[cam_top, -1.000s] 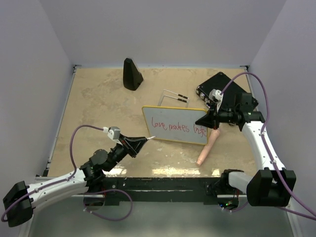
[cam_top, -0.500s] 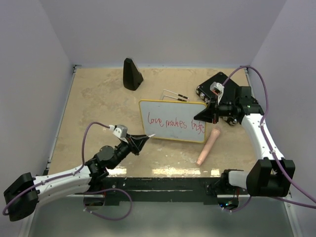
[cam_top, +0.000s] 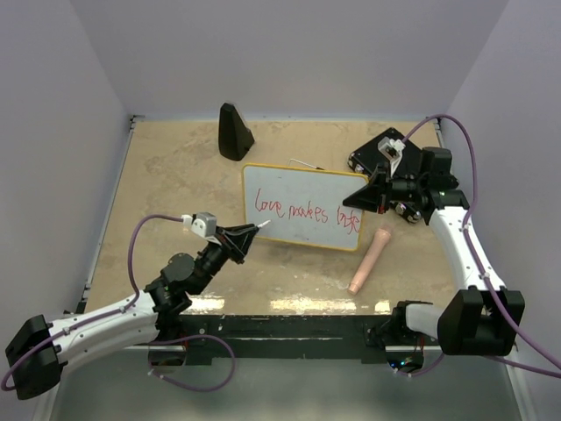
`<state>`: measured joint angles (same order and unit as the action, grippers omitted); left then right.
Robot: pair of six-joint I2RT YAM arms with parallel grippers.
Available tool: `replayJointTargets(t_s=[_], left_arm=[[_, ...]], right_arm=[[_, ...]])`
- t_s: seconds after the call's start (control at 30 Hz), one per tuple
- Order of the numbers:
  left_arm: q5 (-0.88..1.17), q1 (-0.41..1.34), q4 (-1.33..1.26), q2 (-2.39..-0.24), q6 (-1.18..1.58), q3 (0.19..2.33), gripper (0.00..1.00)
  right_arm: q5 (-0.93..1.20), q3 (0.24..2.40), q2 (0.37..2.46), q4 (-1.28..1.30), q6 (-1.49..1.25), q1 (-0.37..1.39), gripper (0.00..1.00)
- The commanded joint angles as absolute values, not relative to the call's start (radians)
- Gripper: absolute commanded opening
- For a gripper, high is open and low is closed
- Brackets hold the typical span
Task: Write a sentence on the whiteboard
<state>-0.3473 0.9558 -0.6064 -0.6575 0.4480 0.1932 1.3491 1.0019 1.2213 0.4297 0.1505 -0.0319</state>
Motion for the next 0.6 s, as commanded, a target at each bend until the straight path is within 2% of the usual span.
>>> replayJointTargets(t_s=[0.0, 0.33, 0.57], left_arm=[[-0.368, 0.951, -0.591, -0.624, 0.413, 0.236, 0.0], [-0.393, 0.934, -0.339, -0.431, 0.362, 0.287, 0.0], [-0.319, 0.933, -0.204, -0.351, 0.351, 0.311, 0.0]], right_arm=[[1.471, 0.999, 1.181, 0.304, 0.038, -0.034, 0.0], [1.483, 0.979, 1.183, 0.247, -0.021, -0.034, 0.0], [1.486, 0.977, 1.187, 0.235, -0.034, -0.032, 0.0]])
